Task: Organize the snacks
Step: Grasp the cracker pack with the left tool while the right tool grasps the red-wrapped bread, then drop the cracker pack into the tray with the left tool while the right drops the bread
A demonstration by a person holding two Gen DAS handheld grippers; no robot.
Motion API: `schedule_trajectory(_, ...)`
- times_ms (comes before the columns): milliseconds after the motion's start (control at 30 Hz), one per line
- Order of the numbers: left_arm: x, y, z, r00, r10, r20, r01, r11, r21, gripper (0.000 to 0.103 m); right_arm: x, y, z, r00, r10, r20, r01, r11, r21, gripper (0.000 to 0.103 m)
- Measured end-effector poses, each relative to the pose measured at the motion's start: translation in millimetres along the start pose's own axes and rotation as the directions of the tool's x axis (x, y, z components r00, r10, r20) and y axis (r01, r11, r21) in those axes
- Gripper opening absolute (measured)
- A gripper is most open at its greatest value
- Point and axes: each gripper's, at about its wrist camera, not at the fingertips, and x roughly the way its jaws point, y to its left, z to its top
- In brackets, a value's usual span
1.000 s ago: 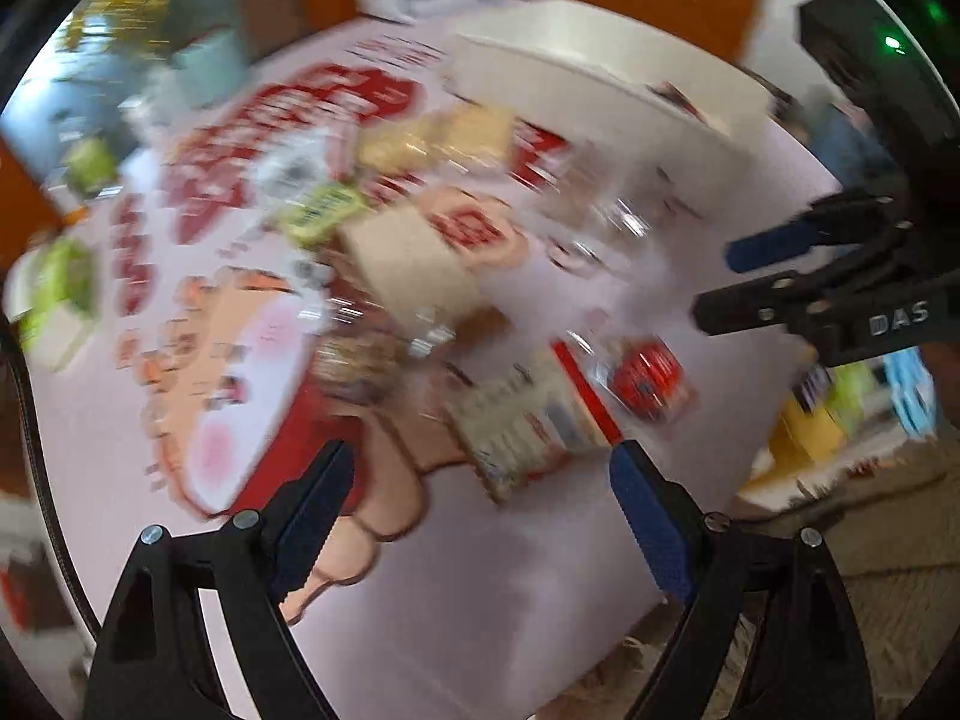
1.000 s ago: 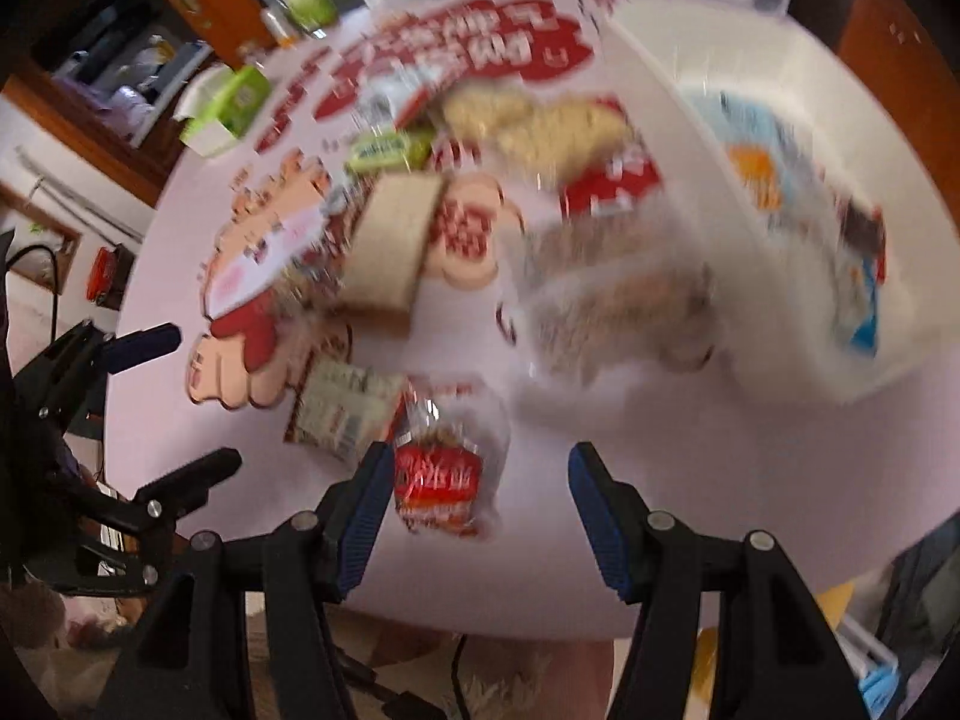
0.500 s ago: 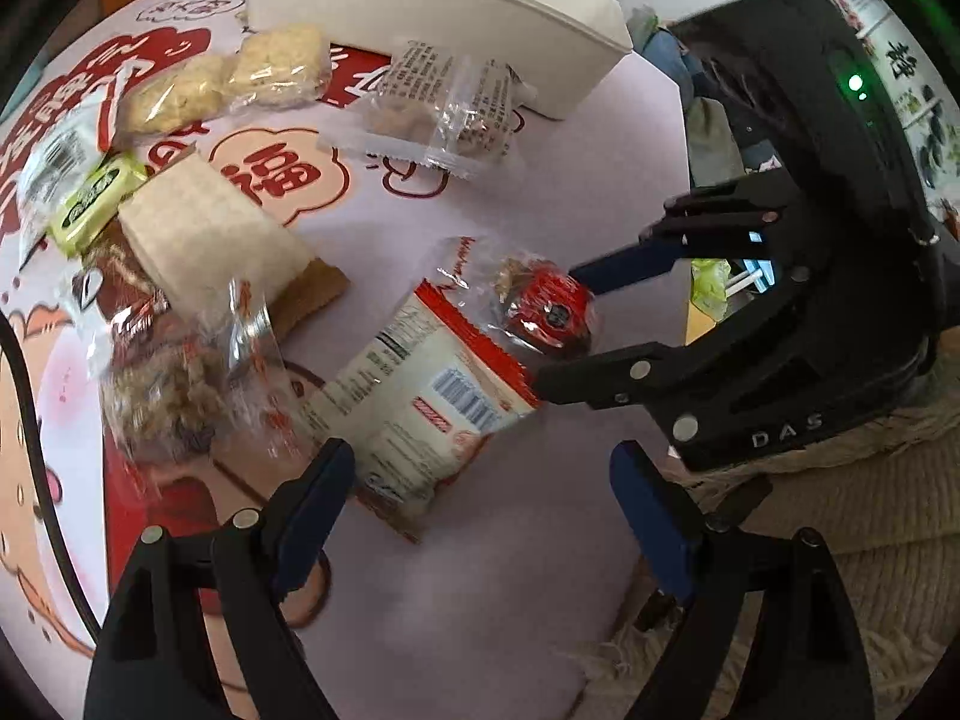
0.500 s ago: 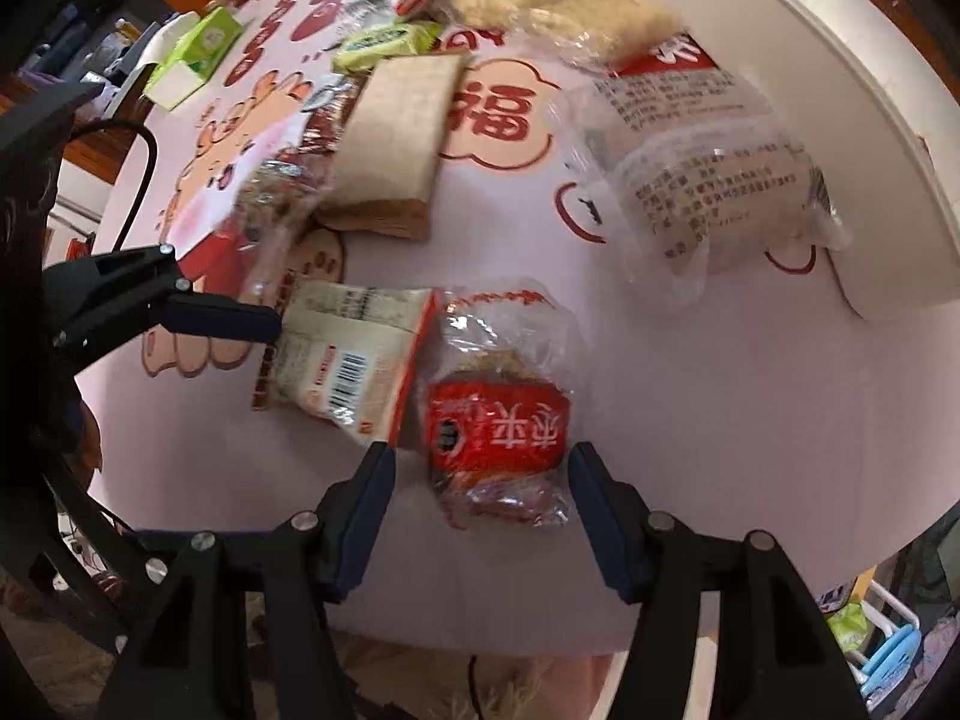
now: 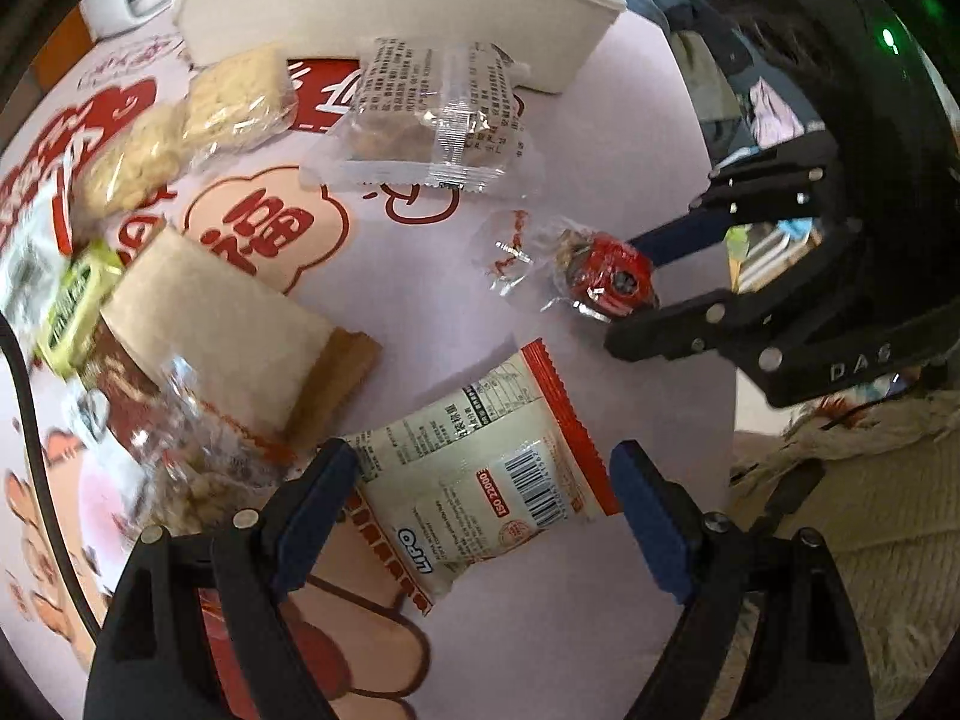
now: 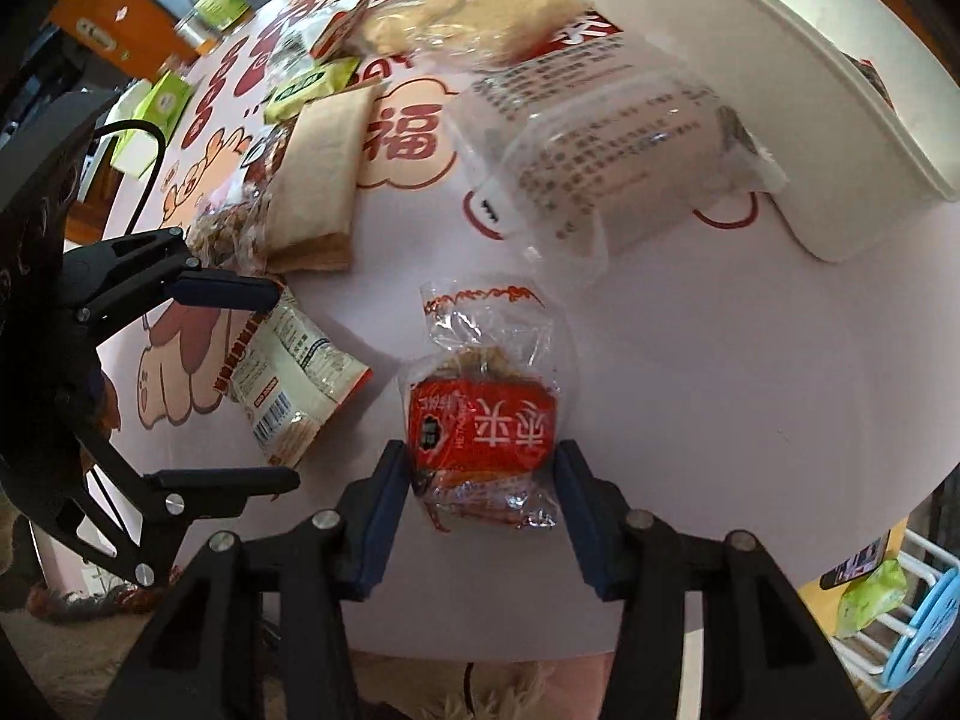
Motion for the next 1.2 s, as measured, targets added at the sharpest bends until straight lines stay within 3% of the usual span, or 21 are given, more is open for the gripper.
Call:
schedule_trajectory(133,6.1,-1.9,4.6,0.999,0.027,-0.048,-0.024,0.998,0.053,0.086,1.2,-3.4,-3.3,1.0,0.008,0.011,-0.008,1.0,0.018,0.051)
schedule_trajectory(267,9.7,3.5,9.4,0.996,0.033,-0.085,-0.037,0.998,-0.043,0.086,1.6,-6.1,-6.1,1.0,0.012,0.026,-0.013,1.0,0.026,0.051)
schedule_trajectory(433,3.3,3.7,15.7,0.997,0.057,-0.056,-0.067,0.98,-0.186,0.086,0.2,-7.5,-8.9,0.999,0.017,0.031,-0.018,0.999,0.027,0.051)
schedule_trajectory(600,-6.3,12.0,18.8,0.995,0.093,-0.042,-0.102,0.936,-0.336,0.086,0.3,-9.8,-9.7,0.999,0.033,0.033,-0.034,0.999,0.038,0.051)
schedule_trajectory(767,0.3,26.5,7.8,0.987,0.142,-0.069,-0.157,0.85,-0.502,0.086,0.6,-8.1,-8.7,0.999,0.031,0.032,-0.032,0.999,0.023,0.051)
schedule_trajectory(833,8.2,26.0,1.9,0.986,0.146,-0.087,-0.169,0.828,-0.535,0.086,0.9,-7.6,-7.9,0.999,0.029,0.03,-0.03,0.999,0.015,0.051)
schedule_trajectory(1067,28.1,8.1,12.8,0.964,0.233,-0.13,-0.266,0.796,-0.544,0.091,2.3,-1.2,-8.3,1.0,0.0,0.029,0.001,0.999,-0.034,0.049)
schedule_trajectory(1200,36.7,-7.0,26.9,0.948,0.272,-0.164,-0.318,0.784,-0.534,0.088,2.0,1.0,-9.7,0.999,-0.011,0.034,0.013,0.998,-0.06,0.047)
